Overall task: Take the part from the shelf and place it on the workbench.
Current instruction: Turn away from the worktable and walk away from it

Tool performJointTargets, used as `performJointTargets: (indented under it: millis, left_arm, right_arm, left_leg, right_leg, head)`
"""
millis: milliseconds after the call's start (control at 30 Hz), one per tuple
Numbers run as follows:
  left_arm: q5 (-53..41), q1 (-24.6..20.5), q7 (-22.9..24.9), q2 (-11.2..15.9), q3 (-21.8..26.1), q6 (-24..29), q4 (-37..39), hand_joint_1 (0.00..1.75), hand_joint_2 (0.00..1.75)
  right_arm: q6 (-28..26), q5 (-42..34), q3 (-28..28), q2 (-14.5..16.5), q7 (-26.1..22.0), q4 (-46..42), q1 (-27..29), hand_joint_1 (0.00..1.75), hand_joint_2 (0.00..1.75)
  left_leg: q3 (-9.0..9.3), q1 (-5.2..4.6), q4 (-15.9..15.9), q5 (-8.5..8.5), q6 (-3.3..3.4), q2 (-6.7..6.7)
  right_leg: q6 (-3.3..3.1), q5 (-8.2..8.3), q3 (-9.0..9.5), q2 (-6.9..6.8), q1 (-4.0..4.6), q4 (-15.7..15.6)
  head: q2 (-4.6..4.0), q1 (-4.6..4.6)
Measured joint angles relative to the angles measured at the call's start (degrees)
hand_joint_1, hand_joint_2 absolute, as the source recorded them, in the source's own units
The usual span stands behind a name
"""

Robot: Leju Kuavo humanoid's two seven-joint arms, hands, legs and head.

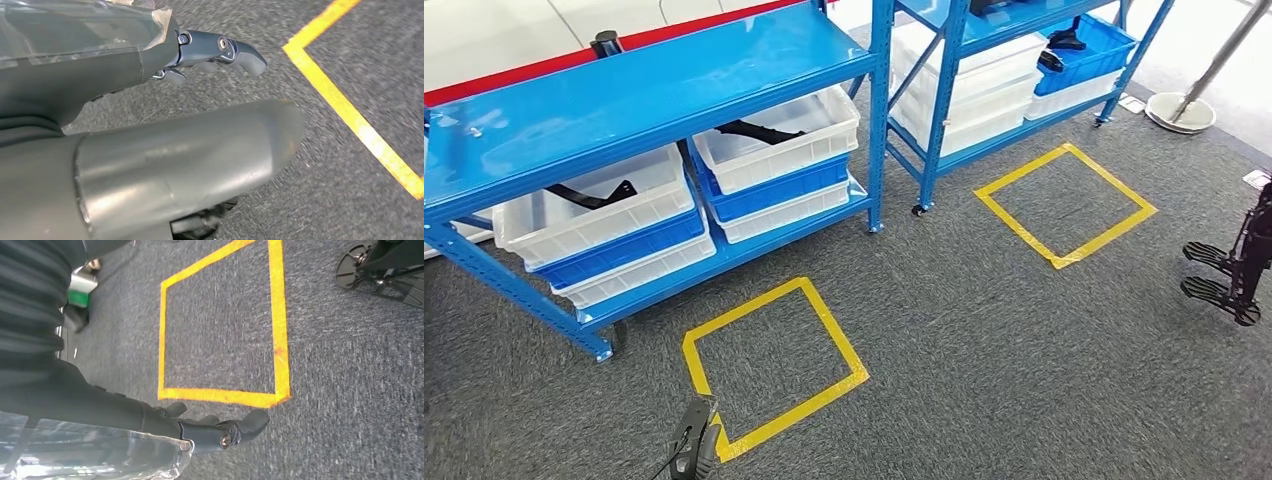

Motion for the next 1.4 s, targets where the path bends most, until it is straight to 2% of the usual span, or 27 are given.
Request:
performJointTargets:
  millis: [33, 67, 100, 167, 233, 300, 333, 400, 433, 467, 533, 567, 633, 667, 700, 767, 800, 867, 933, 967, 1033, 1067, 1100, 1167, 1233, 1333, 1400]
  left_arm:
    - [0.0, 0.07, 0.0, -0.01, 0.0, 0.0, -0.01, 0.0, 0.0]
    - [0.0, 0.11, 0.0, 0.01, 0.0, 0.0, -0.02, 0.0, 0.0]
    - [-0.01, 0.11, 0.0, 0.02, 0.0, 0.0, -0.05, 0.0, 0.0]
    - [-0.13, -0.07, -0.01, 0.03, 0.0, 0.04, -0.23, 0.0, 0.0]
    - [-0.33, -0.29, -0.04, 0.02, 0.0, 0.25, -0.48, 0.0, 0.0]
    - [-0.48, -0.3, -0.07, 0.02, 0.0, 0.46, -0.6, 0.0, 0.0]
    - [-0.56, -0.26, -0.07, -0.02, 0.0, 0.51, -0.62, 0.0, 0.0]
    - [-0.72, -0.42, -0.06, -0.17, 0.01, 0.58, -0.69, 0.0, 0.0]
    - [-0.83, -0.55, -0.06, -0.33, 0.01, 0.58, -0.72, 0.0, 0.0]
    - [-0.91, -0.65, -0.04, -0.51, 0.01, 0.59, -0.74, 0.0, 0.0]
    - [-1.09, -0.52, 0.02, -0.86, 0.0, 0.56, -0.75, 0.0, 0.0]
    - [-1.18, -0.4, 0.08, -0.97, 0.0, 0.58, -0.76, 0.0, 0.0]
    - [-1.38, -0.28, 0.16, -1.05, 0.0, 0.59, -0.82, 0.0, 0.0]
    - [-1.45, -0.3, 0.15, -1.05, 0.0, 0.59, -0.89, 0.0, 0.0]
    - [-1.49, -0.31, 0.07, -1.05, 0.01, 0.6, -0.96, 0.0, 0.0]
    - [-1.51, -0.28, -0.25, -1.05, 0.02, 0.63, -1.08, 0.0, 0.0]
    - [-1.51, -0.21, -0.48, -1.03, 0.02, 0.65, -1.09, 0.0, 0.0]
    - [-1.51, -0.09, -0.81, -0.98, 0.02, 0.68, -1.12, 0.0, 0.0]
    - [-1.51, -0.13, -0.91, -1.01, 0.02, 0.67, -1.21, 0.0, 0.0]
    - [-1.51, -0.16, -0.84, -1.07, 0.02, 0.66, -1.27, 0.0, 0.0]
    - [-1.58, -0.09, -0.32, -1.19, 0.02, 0.62, -1.35, 0.0, 0.0]
    - [-1.64, -0.03, -0.03, -1.23, 0.02, 0.6, -1.37, 0.0, 0.0]
    - [-1.7, 0.0, 0.2, -1.25, 0.02, 0.58, -1.4, 0.0, 0.0]
    - [-1.8, -0.07, 0.3, -1.22, 0.02, 0.58, -1.56, 0.0, 0.0]
    - [-2.01, -0.23, 0.32, -1.21, 0.02, 0.63, -1.77, 0.0, 0.0]
    - [-2.39, -0.21, 0.58, -1.32, 0.02, 0.68, -1.95, 0.0, 0.0]
    - [-2.61, -0.2, 0.81, -1.36, 0.02, 0.71, -1.99, 0.0, 0.0]
  right_arm:
    - [0.0, 0.0, 0.0, 0.01, 0.0, 0.0, 0.0, 0.0, 1.75]
    - [0.0, 0.0, 0.0, 0.02, 0.0, 0.0, -0.04, 0.0, 1.75]
    - [0.0, 0.0, 0.0, 0.05, 0.0, 0.0, -0.11, 0.0, 1.75]
    - [0.0, 0.0, 0.0, 0.11, 0.0, 0.0, -0.24, 0.0, 1.75]
    - [-0.03, -0.01, 0.0, 0.13, 0.0, 0.0, -0.32, 0.0, 1.75]
    - [-0.08, -0.02, 0.0, 0.18, 0.0, -0.01, -0.42, 0.0, 1.75]
    - [-0.12, -0.04, 0.0, 0.2, 0.01, -0.01, -0.49, 0.0, 1.75]
    - [-0.22, -0.11, 0.0, 0.22, 0.02, -0.02, -0.46, 0.0, 1.75]
    - [-0.3, -0.17, 0.0, 0.21, 0.02, -0.02, -0.37, 0.0, 1.75]
    - [-0.38, -0.23, 0.0, 0.21, 0.02, -0.01, -0.27, 0.0, 1.75]
    - [-0.6, -0.33, -0.01, 0.14, 0.02, 0.03, -0.11, 0.0, 1.75]
    - [-0.69, -0.35, -0.01, 0.09, 0.02, 0.04, -0.05, 0.0, 1.75]
    - [-0.79, -0.36, -0.03, 0.02, 0.02, 0.05, 0.05, 0.0, 1.75]
    - [-0.8, -0.36, -0.03, 0.02, 0.02, 0.06, 0.06, 0.0, 1.31]
    - [-0.81, -0.35, -0.04, 0.03, 0.02, 0.08, 0.04, 0.0, 0.87]
    - [-0.85, -0.35, -0.04, 0.07, -0.04, 0.11, -0.08, 0.0, 0.0]
    - [-0.96, -0.35, -0.04, 0.09, -0.11, 0.11, -0.16, 0.0, 0.0]
    - [-1.33, -0.37, -0.07, 0.05, -0.39, 0.11, -0.24, 0.0, 0.0]
    - [-1.68, -0.38, -0.09, 0.0, -0.73, 0.11, -0.08, 0.0, 0.0]
    - [-1.79, -0.38, -0.09, -0.01, -0.84, 0.11, 0.02, 0.0, 0.0]
    - [-1.9, -0.42, -0.1, -0.02, -0.92, 0.11, 0.19, 0.0, 0.0]
    - [-1.93, -0.45, -0.13, -0.02, -0.92, 0.11, 0.22, 0.0, 0.0]
    - [-1.96, -0.52, -0.16, -0.02, -0.92, 0.11, 0.21, 0.0, 0.0]
    - [-1.97, -0.62, -0.26, 0.03, -0.92, 0.11, 0.13, 0.0, 0.0]
    - [-1.99, -0.76, -0.36, 0.08, -0.92, 0.11, 0.08, 0.0, 0.0]
    - [-2.05, -1.04, -0.46, 0.02, -0.95, 0.11, 0.19, 0.0, 0.0]
    - [-2.08, -1.14, -0.49, 0.07, -1.0, 0.11, 0.25, 0.0, 0.0]
  left_leg:
    - [-0.32, 0.0, 0.77, 0.22, 0.07, 0.11]
    - [0.62, -0.03, -0.87, 1.48, 0.26, 0.28]
    - [2.57, -0.11, -4.35, 3.33, 0.61, 0.78]
    - [6.78, -0.59, -12.05, 5.97, 1.52, 3.25]
    - [8.33, -1.18, -15.27, 6.47, 2.11, 4.53]
    - [8.35, -1.36, -15.62, 6.72, 2.46, 3.24]
    - [8.54, -1.23, -16.04, 7.02, 2.69, 2.6]
    - [8.87, -0.68, -16.86, 7.73, 3.25, 1.3]
    - [8.81, -0.51, -17.02, 7.94, 3.41, 0.62]
    - [8.67, -0.41, -17.02, 8.07, 3.54, -0.16]
    - [8.51, -0.31, -16.97, 8.19, 3.47, -1.82]
    - [8.49, -0.21, -16.92, 8.23, 3.33, -2.63]
    - [8.42, 0.09, -16.64, 8.22, 2.82, -4.2]
    - [8.23, 0.1, -16.29, 8.09, 2.38, -4.93]
    - [7.99, 0.1, -16.0, 7.99, 1.92, -5.55]
    - [7.58, 0.1, -15.81, 8.0, 1.04, -6.42]
    - [7.46, 0.25, -15.95, 8.16, 0.72, -6.67]
    - [6.9, 0.29, -15.04, 7.55, 0.21, -4.7]
    - [4.6, 0.21, -10.02, 4.47, -0.09, -1.28]
    - [2.8, 0.22, -6.18, 2.46, -0.22, -0.33]
    - [-0.08, 0.26, -0.13, 0.23, -0.3, 0.12]
    - [-0.21, 0.25, 0.2, 0.67, -0.22, 0.14]
    - [0.85, 0.22, -1.73, 2.07, -0.01, 0.18]
    - [4.96, -0.01, -9.23, 5.37, 0.77, 0.53]
    - [7.72, -0.33, -14.48, 6.86, 1.22, 0.96]
    - [8.13, -0.61, -15.46, 6.99, 0.76, 0.98]
    - [8.14, -0.81, -15.45, 6.91, 0.98, 0.91]
  right_leg:
    - [-0.05, -0.04, 0.0, -0.73, 0.16, 0.0]
    - [-0.11, -0.09, 0.06, -1.38, 0.3, 0.0]
    - [-0.17, -0.15, 0.16, -2.01, 0.43, 0.0]
    - [-0.14, -0.35, 0.36, -3.16, 0.82, 0.02]
    - [0.2, -0.54, 0.47, -4.24, 1.05, 0.01]
    - [0.73, -0.68, 0.7, -5.3, 1.09, -0.09]
    - [1.03, -0.91, 0.72, -4.81, 1.03, 0.15]
    - [1.26, -2.58, -0.61, -1.71, 0.88, 3.19]
    - [1.18, -4.08, -2.22, 0.2, 0.62, 6.55]
    - [1.09, -5.65, -4.14, 1.3, 0.47, 10.49]
    - [1.55, -7.1, -6.88, 1.87, 0.12, 15.8]
    - [2.17, -6.4, -6.78, 1.95, -0.07, 15.25]
    - [3.76, -3.13, -3.77, 3.07, -0.7, 8.34]
    - [4.2, -1.68, -2.11, 4.12, -0.94, 4.51]
    - [4.21, -0.74, -0.87, 4.92, -1.13, 1.82]
    - [3.22, -0.3, -0.27, 5.22, -0.93, 0.37]
    - [2.65, -0.15, -0.23, 4.68, -0.97, 0.36]
    - [1.76, 0.15, -0.22, 3.89, -1.05, 0.25]
    - [1.03, 0.26, -0.26, 3.08, -0.98, 0.16]
    - [0.78, 0.22, -0.31, 2.65, -0.8, 0.17]
    - [0.6, 0.14, -0.38, 1.88, -0.49, 0.18]
    - [0.57, 0.12, -0.39, 1.59, -0.39, 0.19]
    - [0.57, 0.11, -0.34, 1.4, -0.31, 0.19]
    - [0.61, 0.05, -0.21, 1.16, -0.1, 0.2]
    - [0.75, -0.16, -0.28, 0.99, 0.32, 0.3]
    - [0.77, -0.45, -0.54, 0.81, 0.56, 0.34]
    - [0.95, -0.36, -0.39, 0.76, 0.39, 0.12]
  head:
    - [0.0, -0.02]
    - [0.0, -0.02]
    - [0.0, -0.03]
    - [0.0, 0.05]
    - [0.0, 0.15]
    - [0.0, 0.14]
    - [0.0, 0.16]
    - [0.0, 0.26]
    - [0.0, 0.34]
    - [0.0, 0.39]
    - [0.0, 0.44]
    - [0.0, 0.44]
    - [0.0, 0.46]
    - [0.0, 0.54]
    - [0.0, 0.56]
    - [0.0, 0.5]
    - [0.0, 0.41]
    - [0.0, 0.18]
    - [0.0, -0.25]
    - [0.0, -0.43]
    - [0.0, -0.46]
    - [0.0, -0.47]
    - [0.0, -0.48]
    - [0.0, -0.47]
    - [0.0, -0.43]
    - [0.0, -0.36]
    - [0.0, -0.36]
